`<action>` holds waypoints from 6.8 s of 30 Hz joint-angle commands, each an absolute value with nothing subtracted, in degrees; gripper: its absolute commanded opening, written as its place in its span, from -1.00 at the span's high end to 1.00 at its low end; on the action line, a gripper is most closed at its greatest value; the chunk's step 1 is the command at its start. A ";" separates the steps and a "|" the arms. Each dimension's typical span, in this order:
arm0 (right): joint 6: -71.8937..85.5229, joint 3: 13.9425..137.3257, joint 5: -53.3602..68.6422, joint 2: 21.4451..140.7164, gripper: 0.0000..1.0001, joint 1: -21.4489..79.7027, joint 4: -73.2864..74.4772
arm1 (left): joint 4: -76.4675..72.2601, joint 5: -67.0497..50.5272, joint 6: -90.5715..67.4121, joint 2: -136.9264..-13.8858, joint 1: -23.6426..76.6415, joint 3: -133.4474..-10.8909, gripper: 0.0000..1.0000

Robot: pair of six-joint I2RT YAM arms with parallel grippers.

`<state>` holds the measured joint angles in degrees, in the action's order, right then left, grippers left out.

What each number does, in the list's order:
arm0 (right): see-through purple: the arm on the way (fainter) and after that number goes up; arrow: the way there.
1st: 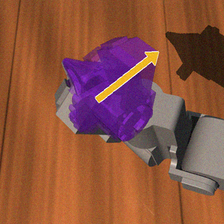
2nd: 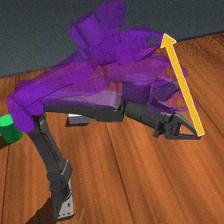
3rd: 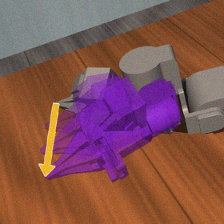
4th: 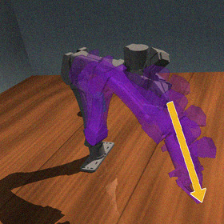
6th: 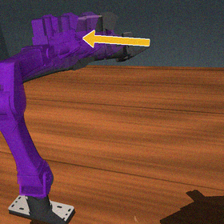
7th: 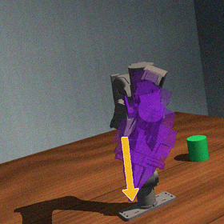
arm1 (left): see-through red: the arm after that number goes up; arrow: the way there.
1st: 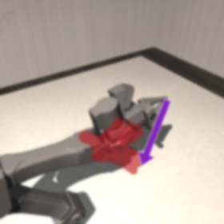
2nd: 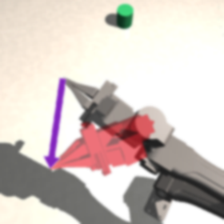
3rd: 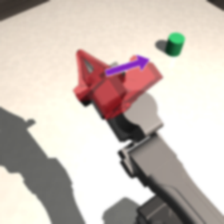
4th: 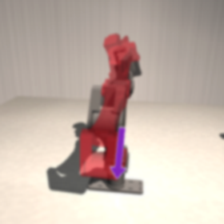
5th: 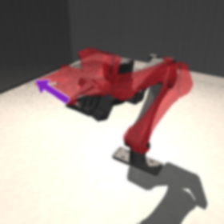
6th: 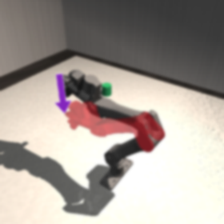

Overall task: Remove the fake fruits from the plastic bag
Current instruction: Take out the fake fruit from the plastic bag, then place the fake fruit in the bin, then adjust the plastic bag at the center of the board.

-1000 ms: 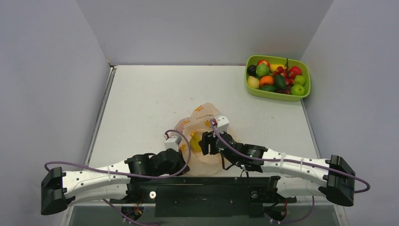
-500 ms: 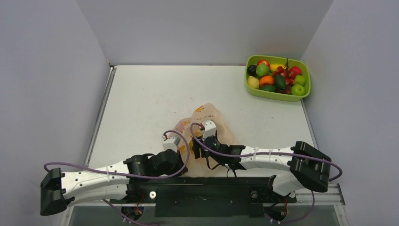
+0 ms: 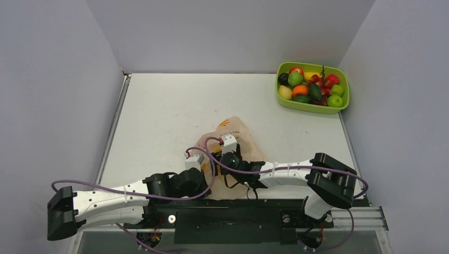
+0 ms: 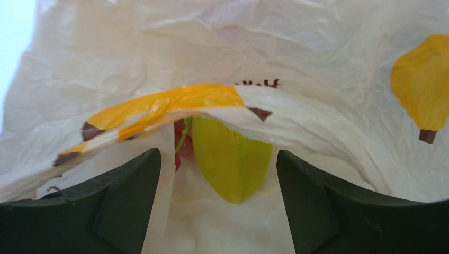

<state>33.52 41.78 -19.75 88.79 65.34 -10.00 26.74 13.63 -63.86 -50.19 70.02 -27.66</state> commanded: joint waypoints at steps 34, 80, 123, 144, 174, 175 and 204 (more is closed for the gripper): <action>33.17 39.62 -17.25 87.60 0.90 62.58 -15.95 | 25.44 13.79 -63.98 -48.55 70.22 -30.57 1.00; 33.38 48.95 -18.85 59.06 1.00 21.50 1.89 | 25.53 14.84 -60.77 -48.84 69.96 -33.85 1.00; 25.86 102.16 -13.93 120.45 -0.32 2.45 15.09 | 24.98 10.55 -60.56 -52.80 69.85 -35.07 1.00; 30.17 68.46 -14.45 87.36 -0.39 14.56 12.70 | 23.83 10.57 -63.89 -48.68 69.77 -31.22 1.00; 35.44 35.98 -11.87 47.05 -0.08 66.18 10.90 | 28.26 13.57 -63.37 -51.59 69.43 -34.82 1.00; 35.56 35.49 -12.79 48.66 -0.02 68.00 9.80 | 29.54 14.09 -63.28 -51.37 69.43 -35.25 1.00; 45.66 28.87 -11.53 65.22 0.27 58.75 -9.63 | 35.42 1.65 -43.71 -75.14 60.01 -72.25 1.00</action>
<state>44.66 30.55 -11.90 68.05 58.87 -6.02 36.14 2.68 -44.10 -80.34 59.37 -80.23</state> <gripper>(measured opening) 0.346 0.004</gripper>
